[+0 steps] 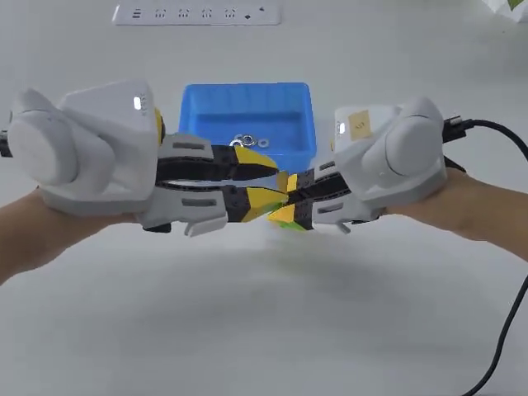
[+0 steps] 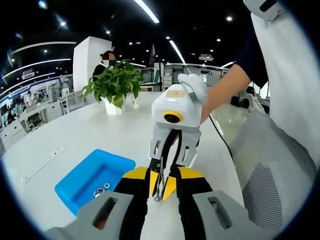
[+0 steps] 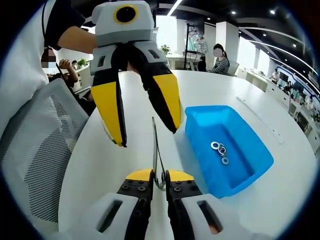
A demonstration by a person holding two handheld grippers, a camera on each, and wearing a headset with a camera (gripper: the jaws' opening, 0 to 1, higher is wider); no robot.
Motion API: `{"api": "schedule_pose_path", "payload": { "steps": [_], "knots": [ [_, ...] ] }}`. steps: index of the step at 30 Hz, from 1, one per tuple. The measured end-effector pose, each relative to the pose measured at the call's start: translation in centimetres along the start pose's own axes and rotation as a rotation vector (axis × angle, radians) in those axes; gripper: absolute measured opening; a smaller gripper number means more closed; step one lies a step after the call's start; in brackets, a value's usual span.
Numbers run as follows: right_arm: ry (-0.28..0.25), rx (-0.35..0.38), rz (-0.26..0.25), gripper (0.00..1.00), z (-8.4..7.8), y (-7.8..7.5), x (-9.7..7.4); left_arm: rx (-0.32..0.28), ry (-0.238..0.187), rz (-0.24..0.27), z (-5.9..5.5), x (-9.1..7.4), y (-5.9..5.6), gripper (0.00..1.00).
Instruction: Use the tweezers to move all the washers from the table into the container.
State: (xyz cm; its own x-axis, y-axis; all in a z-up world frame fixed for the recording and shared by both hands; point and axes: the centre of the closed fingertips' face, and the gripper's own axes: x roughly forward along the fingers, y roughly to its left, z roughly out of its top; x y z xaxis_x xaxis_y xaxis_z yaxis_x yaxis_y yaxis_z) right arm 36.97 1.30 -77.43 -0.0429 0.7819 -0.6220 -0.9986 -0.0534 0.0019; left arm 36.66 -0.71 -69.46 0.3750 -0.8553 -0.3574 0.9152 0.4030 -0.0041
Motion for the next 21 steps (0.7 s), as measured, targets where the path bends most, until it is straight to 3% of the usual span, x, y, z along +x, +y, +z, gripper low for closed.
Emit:
{"api": "schedule_pose_path", "payload": {
  "steps": [4,9,16,19,21],
  "knots": [
    [-0.006,0.01,-0.003,0.1,0.1,0.0,0.1,-0.027,-0.005,0.05,-0.2,-0.9,0.5,0.32],
    [-0.015,0.011,-0.011,0.1,0.4,-0.1,0.1,-0.046,-0.015,0.149,-0.5,-2.4,1.6,0.51],
    [-0.028,0.016,-0.028,0.1,1.2,-0.5,-0.5,-0.105,-0.024,0.232,-0.9,-4.2,2.5,0.59],
    [-0.036,0.015,-0.037,0.1,1.8,-0.7,-1.1,-0.151,-0.08,0.289,-0.5,-5.2,3.0,0.63],
    [-0.041,0.013,-0.044,0.1,2.2,-0.8,-1.4,-0.159,-0.075,0.302,-0.8,-5.7,3.0,0.66]
  ]
}}
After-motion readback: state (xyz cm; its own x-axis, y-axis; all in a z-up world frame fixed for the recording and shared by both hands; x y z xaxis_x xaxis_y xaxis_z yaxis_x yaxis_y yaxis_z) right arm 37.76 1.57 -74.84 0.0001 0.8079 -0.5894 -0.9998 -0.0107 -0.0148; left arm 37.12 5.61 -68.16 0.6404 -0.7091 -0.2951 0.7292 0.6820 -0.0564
